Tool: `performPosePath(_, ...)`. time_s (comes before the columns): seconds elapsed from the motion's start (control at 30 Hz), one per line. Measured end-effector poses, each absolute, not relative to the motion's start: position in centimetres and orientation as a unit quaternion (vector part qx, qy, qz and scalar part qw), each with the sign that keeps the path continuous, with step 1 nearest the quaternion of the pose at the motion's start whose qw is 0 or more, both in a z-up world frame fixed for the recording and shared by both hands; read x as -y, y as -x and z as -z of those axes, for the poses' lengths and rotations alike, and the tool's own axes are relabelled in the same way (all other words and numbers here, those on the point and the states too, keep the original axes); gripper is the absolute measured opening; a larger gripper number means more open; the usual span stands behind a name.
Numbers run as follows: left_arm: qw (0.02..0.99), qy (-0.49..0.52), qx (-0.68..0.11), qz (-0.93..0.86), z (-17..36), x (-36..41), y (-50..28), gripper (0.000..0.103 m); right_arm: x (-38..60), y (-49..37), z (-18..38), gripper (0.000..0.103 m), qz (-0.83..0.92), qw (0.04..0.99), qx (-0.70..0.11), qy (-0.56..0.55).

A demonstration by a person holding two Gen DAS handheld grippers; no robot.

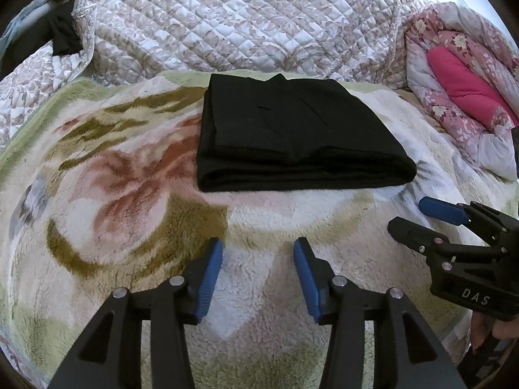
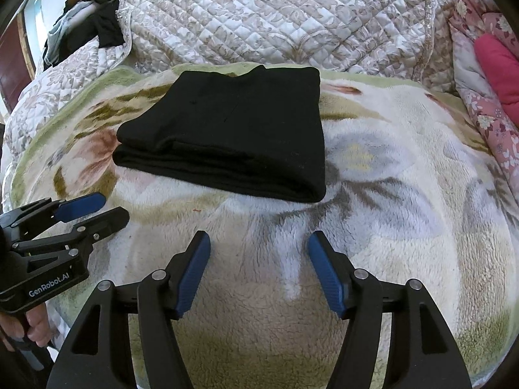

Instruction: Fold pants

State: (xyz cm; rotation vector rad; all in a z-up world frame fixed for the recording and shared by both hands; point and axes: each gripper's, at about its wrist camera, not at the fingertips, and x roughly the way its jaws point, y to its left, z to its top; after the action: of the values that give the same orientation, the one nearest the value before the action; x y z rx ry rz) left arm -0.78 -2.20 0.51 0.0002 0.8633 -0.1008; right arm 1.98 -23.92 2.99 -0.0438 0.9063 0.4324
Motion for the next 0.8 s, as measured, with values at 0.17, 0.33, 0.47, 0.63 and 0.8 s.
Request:
performPosePath(0.17,0.907,0.0,-0.419,0.05,-0.5,2.31,0.81,0.051,23.94,-1.97,-3.0,0.064,-0.207,0.877,-0.434,0.022)
performPosePath(0.33,0.906,0.0,-0.42,0.051,-0.47,2.19,0.73,0.051,23.91,-2.02,-2.97,0.064,-0.207,0.877,-0.434,0.022)
performPosePath(0.47,0.906,0.002,-0.42,0.051,-0.48,2.19,0.74,0.052,23.91,-2.0,-2.97,0.064,-0.207,0.877,-0.433,0.023)
performPosePath(0.63,0.905,0.004,-0.422,0.053,-0.45,2.15,0.7,0.053,23.89,-1.98,-2.98,0.065,-0.207,0.877,-0.434,0.023)
performPosePath(0.8,0.905,0.004,-0.423,0.053,-0.47,2.15,0.67,0.054,23.88,-1.98,-2.99,0.065,-0.207,0.877,-0.434,0.023)
